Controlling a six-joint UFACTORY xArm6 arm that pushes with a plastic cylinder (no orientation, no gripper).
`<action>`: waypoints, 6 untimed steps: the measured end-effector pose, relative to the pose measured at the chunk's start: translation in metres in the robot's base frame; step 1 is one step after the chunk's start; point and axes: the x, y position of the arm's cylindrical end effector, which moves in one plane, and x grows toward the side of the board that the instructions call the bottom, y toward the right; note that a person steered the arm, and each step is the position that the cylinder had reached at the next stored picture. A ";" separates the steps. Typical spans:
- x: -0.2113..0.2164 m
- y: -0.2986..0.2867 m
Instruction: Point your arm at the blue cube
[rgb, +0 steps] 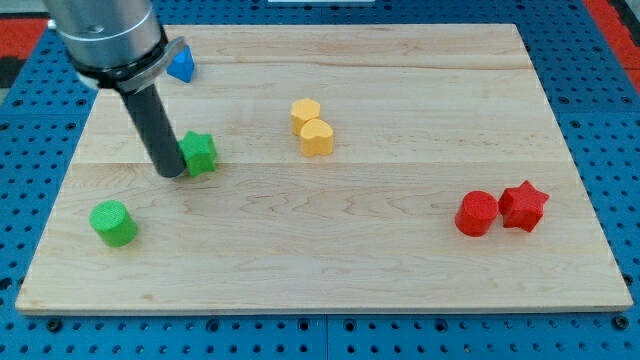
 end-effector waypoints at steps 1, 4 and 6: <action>-0.010 0.025; -0.075 -0.071; -0.174 -0.135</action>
